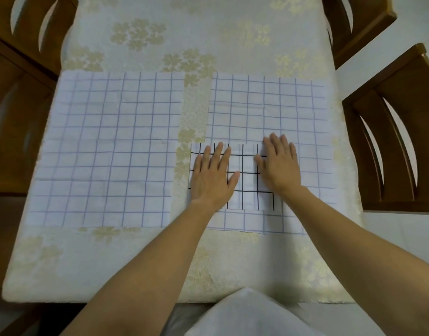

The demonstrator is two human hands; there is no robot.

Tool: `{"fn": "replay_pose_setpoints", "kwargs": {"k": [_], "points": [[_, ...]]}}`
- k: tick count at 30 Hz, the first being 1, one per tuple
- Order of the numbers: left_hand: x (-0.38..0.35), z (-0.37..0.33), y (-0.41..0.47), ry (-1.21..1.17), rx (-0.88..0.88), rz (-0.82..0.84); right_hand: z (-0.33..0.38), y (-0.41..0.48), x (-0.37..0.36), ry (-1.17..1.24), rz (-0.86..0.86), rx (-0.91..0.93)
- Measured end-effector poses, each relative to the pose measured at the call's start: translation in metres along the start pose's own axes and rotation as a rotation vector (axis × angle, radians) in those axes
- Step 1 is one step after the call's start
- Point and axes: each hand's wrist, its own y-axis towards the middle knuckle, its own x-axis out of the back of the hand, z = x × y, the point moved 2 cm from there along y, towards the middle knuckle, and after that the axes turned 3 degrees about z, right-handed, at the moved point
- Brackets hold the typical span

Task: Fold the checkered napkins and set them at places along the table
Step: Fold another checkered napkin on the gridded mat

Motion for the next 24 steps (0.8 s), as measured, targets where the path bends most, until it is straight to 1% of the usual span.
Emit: {"fn": "replay_pose_setpoints", "kwargs": {"k": [2,3,6,9,10,13,14,19,22,24], "points": [[0.006,0.005,0.004,-0.022,-0.029,-0.015,-0.003,0.012,0.012,0.037,-0.116,0.004],[0.006,0.008,0.006,-0.015,-0.05,-0.021,-0.004,0.016,0.016,0.05,-0.136,-0.017],[0.002,0.018,0.011,0.016,-0.093,-0.033,-0.002,0.028,0.029,0.032,-0.022,-0.094],[-0.004,0.019,0.011,0.024,-0.078,-0.046,0.0,0.039,0.042,0.03,0.1,-0.11],[-0.005,0.019,0.011,0.029,-0.069,-0.047,0.001,0.04,0.048,0.084,0.124,-0.116],[-0.004,0.019,0.012,0.06,-0.055,-0.049,0.002,0.035,0.06,0.431,0.156,-0.179],[-0.003,0.02,0.012,0.068,-0.053,-0.05,0.001,0.031,0.062,0.497,0.159,-0.201],[-0.002,0.018,0.013,0.071,-0.046,-0.059,-0.01,-0.001,0.051,0.687,0.203,-0.378],[-0.002,0.018,0.013,0.072,-0.044,-0.063,-0.004,-0.022,0.045,0.61,0.131,-0.383],[-0.003,0.018,0.013,0.065,-0.043,-0.065,0.006,-0.03,0.046,0.618,0.055,-0.372]]}}
